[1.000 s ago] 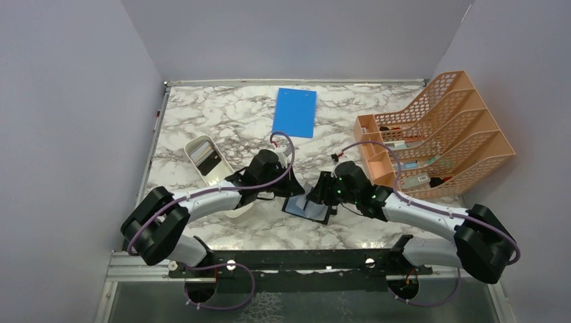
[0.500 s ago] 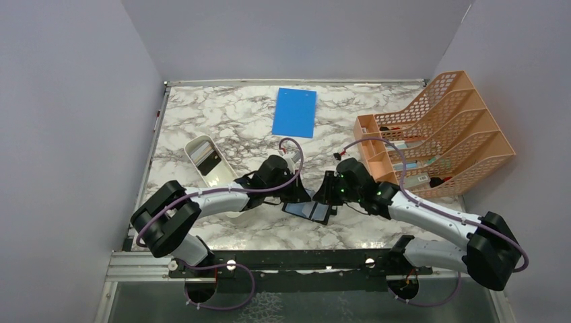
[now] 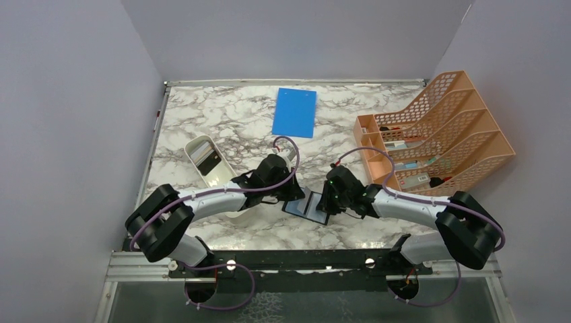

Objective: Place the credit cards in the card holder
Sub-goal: Turn over the card slot in the card holder.

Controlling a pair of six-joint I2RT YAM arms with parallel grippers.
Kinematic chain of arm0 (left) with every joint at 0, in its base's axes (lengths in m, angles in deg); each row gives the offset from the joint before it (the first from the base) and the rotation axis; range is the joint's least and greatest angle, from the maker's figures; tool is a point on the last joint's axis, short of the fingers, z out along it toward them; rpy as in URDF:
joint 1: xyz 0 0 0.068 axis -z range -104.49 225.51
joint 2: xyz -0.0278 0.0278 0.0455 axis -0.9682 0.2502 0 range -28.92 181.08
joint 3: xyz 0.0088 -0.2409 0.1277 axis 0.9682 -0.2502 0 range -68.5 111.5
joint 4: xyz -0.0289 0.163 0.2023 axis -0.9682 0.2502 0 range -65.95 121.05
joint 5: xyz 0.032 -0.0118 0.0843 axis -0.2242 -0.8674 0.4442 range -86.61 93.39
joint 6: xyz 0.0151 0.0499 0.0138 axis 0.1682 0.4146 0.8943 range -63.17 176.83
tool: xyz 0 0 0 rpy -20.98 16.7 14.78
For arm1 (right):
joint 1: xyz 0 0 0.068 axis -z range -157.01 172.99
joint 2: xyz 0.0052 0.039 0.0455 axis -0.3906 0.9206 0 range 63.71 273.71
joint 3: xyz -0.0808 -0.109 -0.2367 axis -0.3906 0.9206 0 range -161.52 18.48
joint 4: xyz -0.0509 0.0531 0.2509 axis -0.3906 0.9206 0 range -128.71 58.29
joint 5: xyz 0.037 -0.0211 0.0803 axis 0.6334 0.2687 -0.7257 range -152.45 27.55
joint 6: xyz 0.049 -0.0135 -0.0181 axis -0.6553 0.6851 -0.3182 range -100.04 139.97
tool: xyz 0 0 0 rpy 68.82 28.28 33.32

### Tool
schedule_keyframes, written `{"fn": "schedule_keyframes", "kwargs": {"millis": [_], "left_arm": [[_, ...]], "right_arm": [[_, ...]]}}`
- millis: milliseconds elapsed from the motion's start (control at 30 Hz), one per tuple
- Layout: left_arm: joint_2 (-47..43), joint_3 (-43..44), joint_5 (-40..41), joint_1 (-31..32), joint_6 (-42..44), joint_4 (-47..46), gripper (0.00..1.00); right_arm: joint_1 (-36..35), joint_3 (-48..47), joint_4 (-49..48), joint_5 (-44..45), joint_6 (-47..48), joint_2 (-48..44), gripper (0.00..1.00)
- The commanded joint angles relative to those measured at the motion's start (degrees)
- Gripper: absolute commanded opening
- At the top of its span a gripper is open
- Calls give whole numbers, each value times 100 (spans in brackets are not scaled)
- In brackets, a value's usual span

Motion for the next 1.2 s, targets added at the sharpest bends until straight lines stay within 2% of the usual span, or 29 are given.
{"fn": "schedule_keyframes", "kwargs": {"millis": [0, 567, 1167], "left_arm": [[-157, -107, 300, -3, -65, -153, 0], [280, -9, 423, -5, 101, -234, 0], [623, -182, 375, -7, 321, -784, 0]], "right_arm": [[14, 265, 376, 688, 12, 248, 18], [12, 277, 1050, 1149, -88, -266, 17], [12, 340, 911, 1040, -97, -217, 15]]}}
